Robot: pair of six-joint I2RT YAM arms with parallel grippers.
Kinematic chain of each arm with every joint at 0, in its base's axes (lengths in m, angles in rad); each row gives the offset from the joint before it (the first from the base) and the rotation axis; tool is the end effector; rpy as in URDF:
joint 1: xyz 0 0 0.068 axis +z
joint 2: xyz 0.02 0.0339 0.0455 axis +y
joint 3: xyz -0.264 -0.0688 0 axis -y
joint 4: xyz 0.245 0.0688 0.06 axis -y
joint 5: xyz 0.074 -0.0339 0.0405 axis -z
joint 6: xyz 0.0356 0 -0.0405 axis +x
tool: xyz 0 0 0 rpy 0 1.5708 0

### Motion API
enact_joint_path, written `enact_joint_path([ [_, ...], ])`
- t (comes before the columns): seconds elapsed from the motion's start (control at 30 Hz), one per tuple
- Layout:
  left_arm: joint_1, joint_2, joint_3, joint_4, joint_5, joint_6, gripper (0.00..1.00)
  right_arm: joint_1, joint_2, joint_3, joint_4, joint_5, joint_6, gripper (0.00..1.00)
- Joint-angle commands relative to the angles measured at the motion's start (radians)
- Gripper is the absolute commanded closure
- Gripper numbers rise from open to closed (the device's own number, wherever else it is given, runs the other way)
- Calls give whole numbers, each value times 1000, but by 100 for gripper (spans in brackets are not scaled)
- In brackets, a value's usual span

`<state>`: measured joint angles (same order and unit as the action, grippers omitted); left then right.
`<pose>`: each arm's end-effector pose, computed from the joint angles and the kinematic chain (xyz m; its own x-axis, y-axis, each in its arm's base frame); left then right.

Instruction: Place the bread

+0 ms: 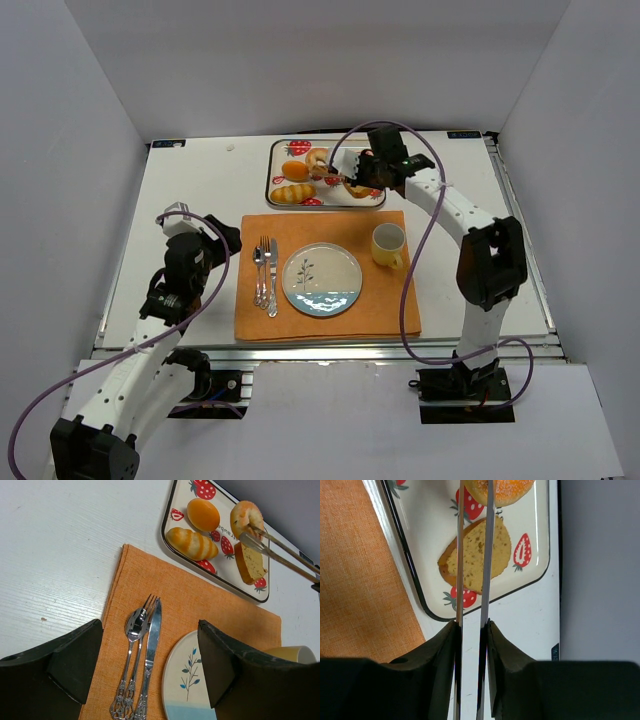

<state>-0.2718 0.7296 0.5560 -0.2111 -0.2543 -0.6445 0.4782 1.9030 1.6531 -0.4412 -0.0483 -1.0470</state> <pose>0.1714 -0.0385 0.2656 -0.3101 -0.5172 -0.7977 -0.1890 0.8559 -0.4814 0.3923 0.2053 0.2908 0.1436 -0.8998 -0.4120 -0.7364 0.1810 -0.6518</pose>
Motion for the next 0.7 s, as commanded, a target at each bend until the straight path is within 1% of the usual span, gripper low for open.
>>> enact_joint_path([
  [0.0, 3, -7, 13, 7, -5, 3, 14, -3, -91, -12, 49, -56, 33, 95],
  [0.07, 3, -12, 13, 4, -8, 3, 14, -3, -117, -38, 27, -90, 35, 95],
  [0.17, 3, -19, 10, -1, -13, 3, 15, -1, -208, -120, -51, -211, 13, 96],
  [0.2, 3, -25, 10, -4, -16, 3, 14, -1, -269, -150, -80, -288, -29, 96],
  [0.23, 5, -25, 7, -4, -16, 3, 14, -1, -301, -182, -127, -321, -50, 96],
  [0.27, 5, -29, 5, -4, -16, 2, 14, -1, -370, -250, -142, -356, -73, 96],
  [0.3, 5, -32, 4, -4, -16, 2, 14, 0, -402, -281, -160, -404, -80, 96],
  [0.47, 5, -24, -7, 15, -7, -3, 14, 37, -566, -455, -267, -432, -93, 94],
  [0.57, 5, -9, -7, 29, 4, -3, 14, 62, -628, -518, -277, -420, -90, 91],
  [0.67, 5, 11, -2, 39, 15, 3, 14, 86, -648, -573, -287, -398, -91, 87],
])
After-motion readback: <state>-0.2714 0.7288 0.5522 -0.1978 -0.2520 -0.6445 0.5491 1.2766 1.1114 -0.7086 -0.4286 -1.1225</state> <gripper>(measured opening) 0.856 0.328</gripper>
